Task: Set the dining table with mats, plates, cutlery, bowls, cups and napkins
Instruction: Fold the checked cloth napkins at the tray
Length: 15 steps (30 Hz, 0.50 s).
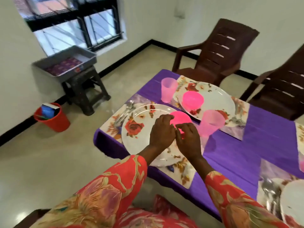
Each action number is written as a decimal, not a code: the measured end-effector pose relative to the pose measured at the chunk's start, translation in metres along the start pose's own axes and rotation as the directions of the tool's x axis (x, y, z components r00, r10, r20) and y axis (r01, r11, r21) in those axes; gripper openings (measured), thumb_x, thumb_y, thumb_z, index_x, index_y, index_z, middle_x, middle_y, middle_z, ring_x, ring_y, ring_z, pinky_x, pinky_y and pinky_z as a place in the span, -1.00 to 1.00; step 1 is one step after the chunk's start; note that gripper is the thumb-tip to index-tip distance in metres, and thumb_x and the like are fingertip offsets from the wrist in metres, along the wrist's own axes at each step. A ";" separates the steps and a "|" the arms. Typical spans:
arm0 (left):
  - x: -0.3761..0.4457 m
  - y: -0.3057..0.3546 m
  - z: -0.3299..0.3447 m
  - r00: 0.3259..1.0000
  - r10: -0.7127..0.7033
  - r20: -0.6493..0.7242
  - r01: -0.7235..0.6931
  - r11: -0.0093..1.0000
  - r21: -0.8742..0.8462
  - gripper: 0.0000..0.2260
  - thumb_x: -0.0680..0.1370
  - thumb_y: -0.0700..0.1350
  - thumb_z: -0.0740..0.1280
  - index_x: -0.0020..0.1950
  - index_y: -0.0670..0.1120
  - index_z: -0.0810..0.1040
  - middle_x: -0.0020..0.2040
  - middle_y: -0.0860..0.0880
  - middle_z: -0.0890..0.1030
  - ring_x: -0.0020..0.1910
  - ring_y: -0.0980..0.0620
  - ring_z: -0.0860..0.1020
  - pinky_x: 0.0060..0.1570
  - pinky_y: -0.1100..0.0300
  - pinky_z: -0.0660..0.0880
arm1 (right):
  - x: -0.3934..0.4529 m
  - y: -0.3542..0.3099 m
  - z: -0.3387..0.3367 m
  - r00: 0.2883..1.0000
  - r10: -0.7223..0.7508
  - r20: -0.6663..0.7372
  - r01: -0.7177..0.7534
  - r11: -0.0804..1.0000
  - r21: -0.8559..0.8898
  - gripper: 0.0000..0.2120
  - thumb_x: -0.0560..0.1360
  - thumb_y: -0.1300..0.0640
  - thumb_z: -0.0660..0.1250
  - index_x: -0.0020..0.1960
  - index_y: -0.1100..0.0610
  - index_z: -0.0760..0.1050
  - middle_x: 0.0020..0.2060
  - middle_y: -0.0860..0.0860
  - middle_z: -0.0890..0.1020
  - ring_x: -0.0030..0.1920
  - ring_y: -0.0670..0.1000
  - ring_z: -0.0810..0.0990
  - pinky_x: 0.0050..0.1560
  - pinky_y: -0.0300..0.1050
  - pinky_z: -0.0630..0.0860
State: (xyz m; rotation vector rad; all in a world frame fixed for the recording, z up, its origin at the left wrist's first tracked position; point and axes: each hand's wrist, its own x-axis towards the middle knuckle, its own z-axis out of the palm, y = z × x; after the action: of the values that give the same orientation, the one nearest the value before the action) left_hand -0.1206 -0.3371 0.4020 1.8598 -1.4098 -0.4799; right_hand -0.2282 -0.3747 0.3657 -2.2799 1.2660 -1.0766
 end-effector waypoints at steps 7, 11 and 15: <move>0.002 -0.059 -0.058 0.951 -0.197 -0.238 0.206 0.978 0.014 -0.71 0.53 -0.26 0.25 0.26 -0.20 0.47 0.25 -0.17 0.50 0.27 -0.11 0.43 0.30 0.10 0.31 | 0.034 -0.052 0.064 0.959 -0.178 0.222 0.146 0.977 0.153 -0.79 0.46 0.17 0.28 0.00 0.26 0.59 -0.09 0.16 0.61 -0.11 0.20 0.61 -0.09 0.07 0.56; 0.002 -0.087 -0.082 0.909 -0.291 -0.299 0.293 0.955 -0.037 -0.72 0.52 -0.32 0.23 0.23 -0.25 0.48 0.21 -0.19 0.51 0.22 -0.14 0.45 0.23 0.13 0.33 | 0.049 -0.072 0.094 0.922 -0.256 0.289 0.200 0.957 0.210 -0.73 0.47 0.11 0.20 -0.01 0.26 0.58 -0.07 0.17 0.60 -0.11 0.21 0.60 -0.13 0.10 0.57; 0.001 -0.105 -0.100 0.851 -0.370 -0.373 0.374 0.925 -0.066 -0.76 0.52 -0.32 0.23 0.18 -0.24 0.49 0.16 -0.18 0.52 0.14 -0.10 0.49 0.11 0.24 0.36 | 0.054 -0.089 0.114 0.890 -0.298 0.346 0.215 0.941 0.260 -0.69 0.47 0.11 0.17 0.01 0.27 0.58 -0.04 0.19 0.60 -0.10 0.19 0.60 -0.10 0.07 0.57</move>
State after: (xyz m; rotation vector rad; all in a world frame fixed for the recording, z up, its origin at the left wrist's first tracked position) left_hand 0.0172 -0.2920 0.3895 2.1065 -0.7958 -0.2737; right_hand -0.0737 -0.3787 0.3670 -2.3782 0.6730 -0.7478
